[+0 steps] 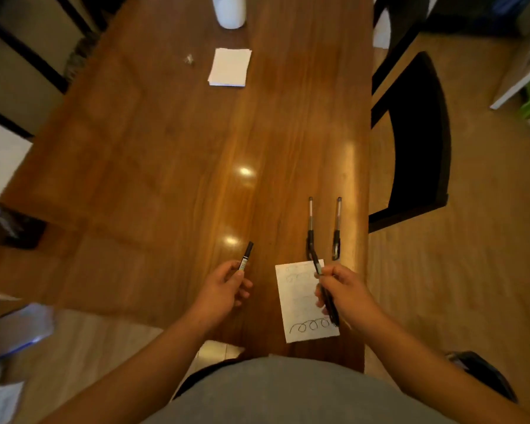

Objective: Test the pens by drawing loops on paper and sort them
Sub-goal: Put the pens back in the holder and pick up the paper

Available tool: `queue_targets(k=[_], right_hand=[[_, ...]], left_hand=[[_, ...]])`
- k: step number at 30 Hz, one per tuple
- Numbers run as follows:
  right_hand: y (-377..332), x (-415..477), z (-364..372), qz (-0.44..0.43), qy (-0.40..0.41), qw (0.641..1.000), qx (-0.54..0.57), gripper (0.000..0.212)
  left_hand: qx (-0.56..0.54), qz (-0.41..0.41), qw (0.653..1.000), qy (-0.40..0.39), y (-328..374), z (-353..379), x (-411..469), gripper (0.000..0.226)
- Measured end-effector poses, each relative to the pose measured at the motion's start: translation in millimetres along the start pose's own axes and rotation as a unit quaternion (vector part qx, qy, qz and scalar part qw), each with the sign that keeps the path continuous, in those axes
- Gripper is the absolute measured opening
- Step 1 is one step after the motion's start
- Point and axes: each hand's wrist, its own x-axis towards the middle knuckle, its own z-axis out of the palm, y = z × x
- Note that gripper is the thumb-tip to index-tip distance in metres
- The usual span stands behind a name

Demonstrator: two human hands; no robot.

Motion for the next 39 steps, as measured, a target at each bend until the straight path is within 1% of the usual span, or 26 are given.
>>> queue_targets(k=[4,8,12,16,18,21,25,28,30,34,39], right_hand=[[36.6,-34.9,11.2,-0.003,-0.04,0.999,-0.021,0.012],[65.0,-69.9,18.6,-0.03,-0.085,0.99,-0.112,0.013],[85.9,-104.1,34.8,-0.051,-0.126,0.971,-0.198,0.012],[94.8,-129.6,76.4,-0.069,-0.182,0.94,-0.279,0.013],[93.2,-139.4,105.9,-0.087,-0.212,0.92,-0.317,0.014],[89.3,-149.1,158.4,-0.115,-0.262,0.894,-0.344,0.013],[86.4,-159.1,245.0,-0.143,-0.31,0.859,-0.381,0.012],[85.5,-167.9,319.2,-0.147,-0.348,0.831,-0.409,0.012],[86.8,-174.2,368.8,-0.143,-0.358,0.817,-0.429,0.012],[87.4,-185.3,455.9,-0.124,-0.368,0.809,-0.44,0.013],[72.0,-186.3,521.7,-0.103,-0.345,0.829,-0.429,0.011]], left_hand=[[-0.069,-0.001,0.996,0.053,-44.1,2.3,-58.8,0.019],[-0.132,-0.011,0.985,0.11,-91.4,12.6,-117.6,0.018],[-0.159,-0.03,0.973,0.164,-142.8,14.5,-170.4,0.022],[-0.181,-0.049,0.953,0.238,-192.7,3.1,-227.2,0.02],[-0.206,-0.062,0.938,0.273,-218.3,-8.8,-258.6,0.018],[-0.249,-0.091,0.909,0.322,-261.1,-28.6,-301.2,0.017],[-0.302,-0.121,0.861,0.391,-317.5,-57.5,-349.6,0.019],[-0.335,-0.137,0.834,0.416,-352.1,-84.0,-377.7,0.018],[-0.353,-0.142,0.82,0.427,-374.2,-106.5,-390.5,0.019],[-0.373,-0.15,0.814,0.42,-411.2,-164.5,-403.8,0.017],[-0.371,-0.15,0.823,0.403,-432.8,-239.6,-404.1,0.017]])
